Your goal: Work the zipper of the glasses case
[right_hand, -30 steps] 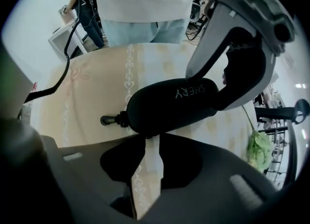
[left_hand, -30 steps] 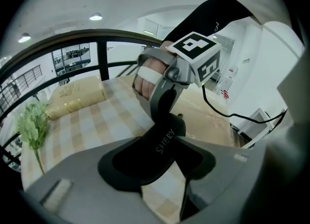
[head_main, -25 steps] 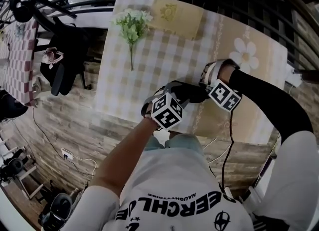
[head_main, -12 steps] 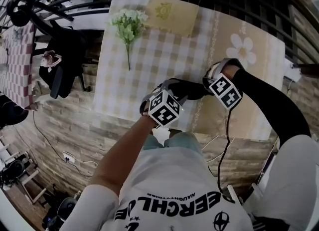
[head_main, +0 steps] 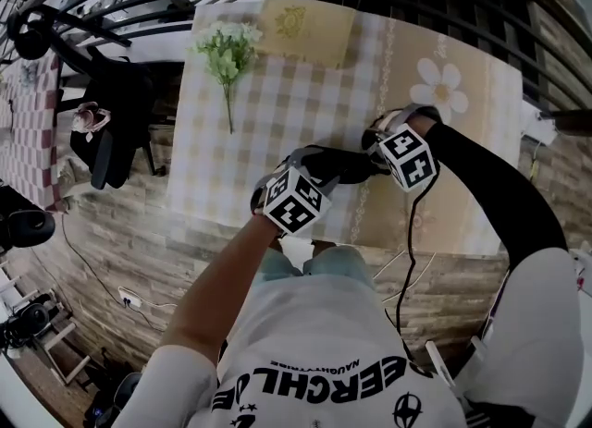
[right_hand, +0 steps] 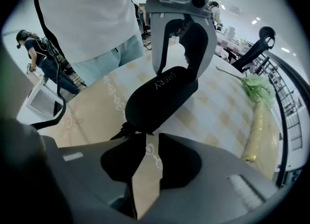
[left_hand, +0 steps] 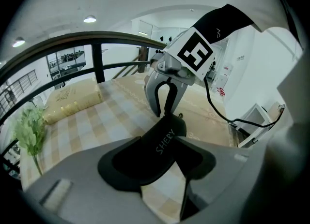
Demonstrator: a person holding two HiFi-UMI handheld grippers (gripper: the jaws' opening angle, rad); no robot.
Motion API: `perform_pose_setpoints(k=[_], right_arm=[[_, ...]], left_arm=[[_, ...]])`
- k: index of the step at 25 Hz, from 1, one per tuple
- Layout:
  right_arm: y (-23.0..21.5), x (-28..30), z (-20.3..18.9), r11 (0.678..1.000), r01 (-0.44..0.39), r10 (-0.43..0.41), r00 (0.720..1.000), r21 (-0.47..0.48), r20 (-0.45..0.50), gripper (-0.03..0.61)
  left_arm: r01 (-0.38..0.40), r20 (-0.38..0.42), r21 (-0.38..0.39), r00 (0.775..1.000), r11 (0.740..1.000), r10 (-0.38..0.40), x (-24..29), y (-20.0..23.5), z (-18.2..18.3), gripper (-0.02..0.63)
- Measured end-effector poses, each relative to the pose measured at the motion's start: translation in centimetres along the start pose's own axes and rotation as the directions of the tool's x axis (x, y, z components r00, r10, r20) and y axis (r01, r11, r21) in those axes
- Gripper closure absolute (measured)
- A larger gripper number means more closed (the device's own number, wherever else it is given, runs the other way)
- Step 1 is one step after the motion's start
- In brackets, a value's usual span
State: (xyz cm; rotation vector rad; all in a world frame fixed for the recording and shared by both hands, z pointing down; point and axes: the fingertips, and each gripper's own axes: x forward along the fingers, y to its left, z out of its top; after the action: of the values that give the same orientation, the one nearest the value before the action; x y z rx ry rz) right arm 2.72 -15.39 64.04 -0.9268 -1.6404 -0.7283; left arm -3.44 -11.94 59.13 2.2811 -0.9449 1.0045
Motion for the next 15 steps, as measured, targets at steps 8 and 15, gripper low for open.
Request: perform_pose_setpoints(k=[8,15], right_arm=[[0.8,1.3,0.2,0.998,-0.027,0.027,1.0,-0.06,-0.004,0.534],[0.8,0.7,0.0,1.0,-0.001,0.001,1.0,0.0,-0.008,0.549]], left_arm=[[-0.01,-0.006,0.014,1.0,1.0,0.01,0.0,-0.2,-0.1,0.296],[-0.016,-0.006,0.015,1.0,1.0,0.016,0.0,-0.2,-0.3,0.296]])
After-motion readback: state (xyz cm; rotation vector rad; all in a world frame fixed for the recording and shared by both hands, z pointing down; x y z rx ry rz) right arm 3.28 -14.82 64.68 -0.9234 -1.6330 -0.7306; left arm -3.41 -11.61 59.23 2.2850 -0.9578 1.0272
